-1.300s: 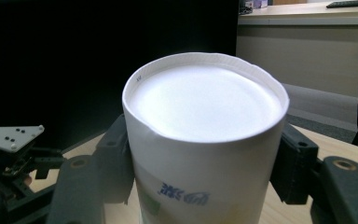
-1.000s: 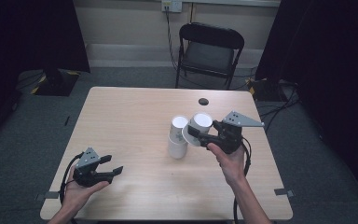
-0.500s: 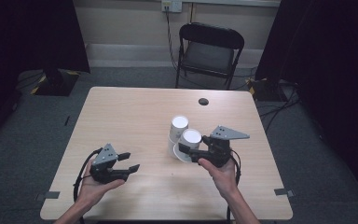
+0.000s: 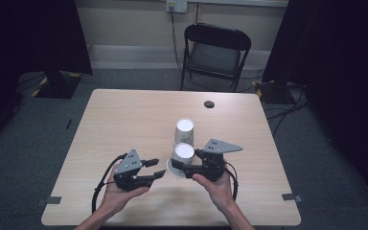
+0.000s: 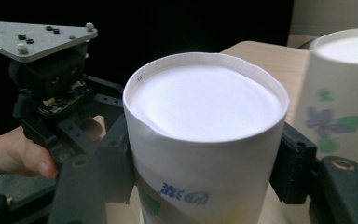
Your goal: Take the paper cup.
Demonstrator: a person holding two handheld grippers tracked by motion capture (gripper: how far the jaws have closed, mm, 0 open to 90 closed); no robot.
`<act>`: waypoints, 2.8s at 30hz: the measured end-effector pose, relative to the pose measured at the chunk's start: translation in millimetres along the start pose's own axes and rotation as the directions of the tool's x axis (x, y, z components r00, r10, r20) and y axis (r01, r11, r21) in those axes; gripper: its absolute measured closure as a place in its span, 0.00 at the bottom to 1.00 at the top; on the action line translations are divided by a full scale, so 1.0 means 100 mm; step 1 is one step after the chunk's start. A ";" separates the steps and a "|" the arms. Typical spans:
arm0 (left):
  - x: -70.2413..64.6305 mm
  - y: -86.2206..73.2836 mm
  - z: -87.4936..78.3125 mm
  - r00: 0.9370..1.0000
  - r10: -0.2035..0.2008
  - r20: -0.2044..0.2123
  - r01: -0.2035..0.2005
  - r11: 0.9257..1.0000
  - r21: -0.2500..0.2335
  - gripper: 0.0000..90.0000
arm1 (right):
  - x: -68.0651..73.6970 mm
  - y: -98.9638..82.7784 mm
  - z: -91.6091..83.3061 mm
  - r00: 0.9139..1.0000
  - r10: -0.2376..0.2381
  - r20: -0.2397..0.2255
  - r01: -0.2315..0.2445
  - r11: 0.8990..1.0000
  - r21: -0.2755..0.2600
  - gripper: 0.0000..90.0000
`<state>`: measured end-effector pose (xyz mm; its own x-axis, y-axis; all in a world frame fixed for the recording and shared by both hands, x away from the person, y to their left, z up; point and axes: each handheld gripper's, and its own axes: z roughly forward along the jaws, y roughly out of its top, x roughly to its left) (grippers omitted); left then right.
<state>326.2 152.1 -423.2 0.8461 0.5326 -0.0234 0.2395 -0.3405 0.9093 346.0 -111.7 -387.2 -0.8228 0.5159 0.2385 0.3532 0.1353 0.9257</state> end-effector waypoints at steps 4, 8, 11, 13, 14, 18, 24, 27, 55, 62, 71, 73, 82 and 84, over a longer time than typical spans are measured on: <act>-0.03 -0.03 -0.06 0.999 0.034 -0.003 -0.034 0.999 -0.017 0.62 | 0.09 0.00 0.05 0.999 -0.007 -0.031 0.008 1.000 0.006 0.40; -0.02 -0.05 -0.08 0.998 0.057 -0.011 -0.058 0.998 -0.025 0.69 | 0.15 0.01 0.07 0.998 0.003 -0.062 -0.003 1.000 0.003 0.40; -0.03 -0.06 -0.06 0.996 0.083 -0.019 -0.083 0.996 -0.017 0.69 | 0.17 0.00 0.09 0.995 0.028 -0.096 -0.028 1.000 0.004 0.40; -0.05 -0.07 -0.03 0.996 0.088 -0.013 -0.089 0.996 -0.021 0.70 | 0.18 0.00 0.11 0.994 0.030 -0.103 -0.030 1.000 0.007 0.40; -0.06 -0.07 -0.02 0.996 0.093 -0.014 -0.094 0.995 -0.025 0.70 | 0.18 0.00 0.12 0.994 0.033 -0.107 -0.032 0.999 0.009 0.40; -0.10 -0.08 0.03 0.995 0.103 -0.016 -0.104 0.993 -0.047 0.72 | 0.19 -0.01 0.14 0.988 0.063 -0.139 -0.062 0.998 0.013 0.40; -0.09 -0.07 -0.01 0.996 0.076 -0.034 -0.080 0.990 -0.119 0.82 | 0.16 0.00 0.13 0.974 0.131 -0.183 -0.133 0.991 0.000 0.40; -0.10 -0.07 -0.02 0.996 0.076 -0.046 -0.082 0.988 -0.130 0.83 | 0.14 -0.02 0.15 0.969 0.152 -0.195 -0.156 0.988 -0.002 0.40; -0.04 -0.01 -0.12 0.996 0.082 -0.024 -0.084 0.987 -0.140 0.97 | 0.06 -0.07 0.19 0.947 0.218 -0.234 -0.228 0.974 -0.014 0.19; 0.09 -0.05 -0.14 0.999 0.035 -0.011 -0.036 0.992 -0.120 0.97 | 0.03 -0.06 0.14 0.971 0.153 -0.182 -0.158 0.987 -0.013 0.16; 0.26 -0.13 -0.12 1.000 -0.019 -0.001 0.019 0.999 -0.035 0.97 | 0.05 -0.04 0.07 0.997 0.041 -0.065 -0.040 0.999 0.012 0.19; 0.28 -0.15 -0.10 1.000 -0.031 -0.002 0.031 0.999 -0.023 0.97 | 0.05 -0.06 0.06 0.999 0.009 -0.046 -0.008 1.000 0.025 0.22; 0.30 -0.21 0.04 0.999 -0.036 0.018 0.034 0.994 0.103 0.97 | 0.11 -0.13 0.03 0.994 -0.109 0.007 0.108 0.990 0.085 0.35; 0.31 -0.23 0.08 0.998 -0.046 0.036 0.041 0.990 0.138 0.97 | 0.13 -0.13 0.01 0.992 -0.129 0.014 0.128 0.989 0.077 0.37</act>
<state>350.8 170.7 -448.0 0.8508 0.5192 -0.0804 0.3372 -0.4224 0.8413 331.4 -106.3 -396.5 -0.8553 0.5057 0.1129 0.2782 0.2644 0.9234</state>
